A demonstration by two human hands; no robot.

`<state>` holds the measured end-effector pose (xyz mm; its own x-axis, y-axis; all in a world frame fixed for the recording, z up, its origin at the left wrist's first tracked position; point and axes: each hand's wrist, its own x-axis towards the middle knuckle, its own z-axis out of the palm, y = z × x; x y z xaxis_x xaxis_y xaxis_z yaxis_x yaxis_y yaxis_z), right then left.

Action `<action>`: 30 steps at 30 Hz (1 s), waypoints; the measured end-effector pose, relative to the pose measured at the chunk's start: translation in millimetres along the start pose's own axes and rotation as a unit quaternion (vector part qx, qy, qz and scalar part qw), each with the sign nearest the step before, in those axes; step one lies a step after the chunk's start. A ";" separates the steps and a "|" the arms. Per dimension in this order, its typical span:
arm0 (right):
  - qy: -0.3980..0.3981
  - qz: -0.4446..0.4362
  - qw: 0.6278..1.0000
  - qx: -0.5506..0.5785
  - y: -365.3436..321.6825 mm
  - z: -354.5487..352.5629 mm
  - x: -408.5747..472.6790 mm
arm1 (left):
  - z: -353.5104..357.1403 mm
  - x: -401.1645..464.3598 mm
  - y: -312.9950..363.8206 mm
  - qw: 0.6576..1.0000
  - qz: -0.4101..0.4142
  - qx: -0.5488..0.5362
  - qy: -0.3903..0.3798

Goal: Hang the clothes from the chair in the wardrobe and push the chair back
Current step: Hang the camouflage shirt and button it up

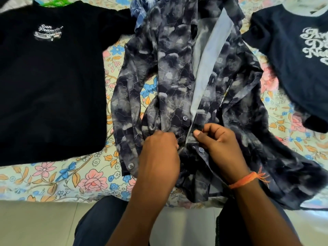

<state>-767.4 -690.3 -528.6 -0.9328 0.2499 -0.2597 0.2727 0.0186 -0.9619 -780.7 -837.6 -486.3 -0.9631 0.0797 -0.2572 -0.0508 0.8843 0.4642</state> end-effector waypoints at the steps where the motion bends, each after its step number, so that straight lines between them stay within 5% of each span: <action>1: 0.000 0.002 1.000 0.004 1.4 1.0 -1.4 | 0.3 -0.5 1.3 1.000 0.002 0.006 0.002; 9: -0.003 -0.050 0.999 -0.017 6.4 7.2 -6.6 | -4.6 -1.2 -3.2 0.994 0.094 0.049 -0.024; 15: 0.008 -0.058 0.998 -0.018 9.8 6.6 -8.0 | -1.7 -2.6 -4.8 0.993 0.078 0.072 -0.046; 20: 0.040 -0.098 0.994 -0.040 1.9 8.6 -16.2 | -1.5 1.8 -13.5 0.989 0.001 -0.147 -0.009; 24: 0.108 -0.179 0.965 -0.158 -5.8 15.8 -23.5 | 3.3 3.9 -7.6 0.959 0.042 -0.264 0.094; 30: 0.183 -0.281 0.912 -0.235 -14.4 20.2 -34.5 | 16.9 0.8 -2.1 0.919 0.093 -0.368 0.105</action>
<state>-743.9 -718.8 -507.4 -0.8384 0.3782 0.3925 -0.0736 0.6350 -0.7690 -776.9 -831.7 -501.8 -0.9991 0.0392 0.0173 0.0285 0.3073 0.9512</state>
